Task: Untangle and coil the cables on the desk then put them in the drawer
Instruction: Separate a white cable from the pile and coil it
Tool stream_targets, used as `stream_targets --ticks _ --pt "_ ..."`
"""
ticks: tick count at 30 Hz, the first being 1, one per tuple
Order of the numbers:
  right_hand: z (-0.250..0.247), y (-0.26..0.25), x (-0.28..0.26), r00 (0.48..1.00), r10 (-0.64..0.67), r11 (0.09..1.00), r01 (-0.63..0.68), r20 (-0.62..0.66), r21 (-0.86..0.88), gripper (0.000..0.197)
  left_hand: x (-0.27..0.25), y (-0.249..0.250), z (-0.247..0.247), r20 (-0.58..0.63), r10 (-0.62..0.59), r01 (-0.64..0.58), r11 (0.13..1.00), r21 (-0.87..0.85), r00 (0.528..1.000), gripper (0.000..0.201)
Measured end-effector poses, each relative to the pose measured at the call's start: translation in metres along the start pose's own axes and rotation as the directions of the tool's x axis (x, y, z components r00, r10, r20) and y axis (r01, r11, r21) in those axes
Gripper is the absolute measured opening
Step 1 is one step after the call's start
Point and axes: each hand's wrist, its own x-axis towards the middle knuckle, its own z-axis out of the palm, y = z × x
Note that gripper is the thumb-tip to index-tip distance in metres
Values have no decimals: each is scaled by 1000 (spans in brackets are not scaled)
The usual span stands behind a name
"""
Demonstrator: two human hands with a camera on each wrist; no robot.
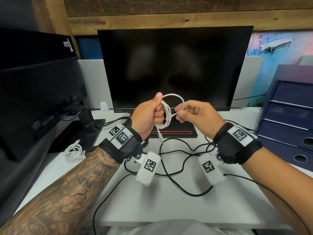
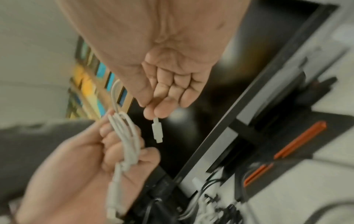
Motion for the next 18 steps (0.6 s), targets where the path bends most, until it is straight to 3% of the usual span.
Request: stream_targets --ticks 4,9,15,18 --pt "6 2 3 993 105 942 -117 57 316 18 -2 3 3 14 10 -10 999 50 1000 47" --pt "7 0 1 967 176 843 -244 181 480 23 -4 4 9 38 16 -20 992 124 999 47" --pt "22 -10 -7 946 250 900 -306 208 310 54 -3 -6 11 -28 55 -48 980 194 998 46" --pt "24 -11 -11 923 259 938 -311 286 153 49 -4 -13 14 -47 99 -87 974 210 994 46"
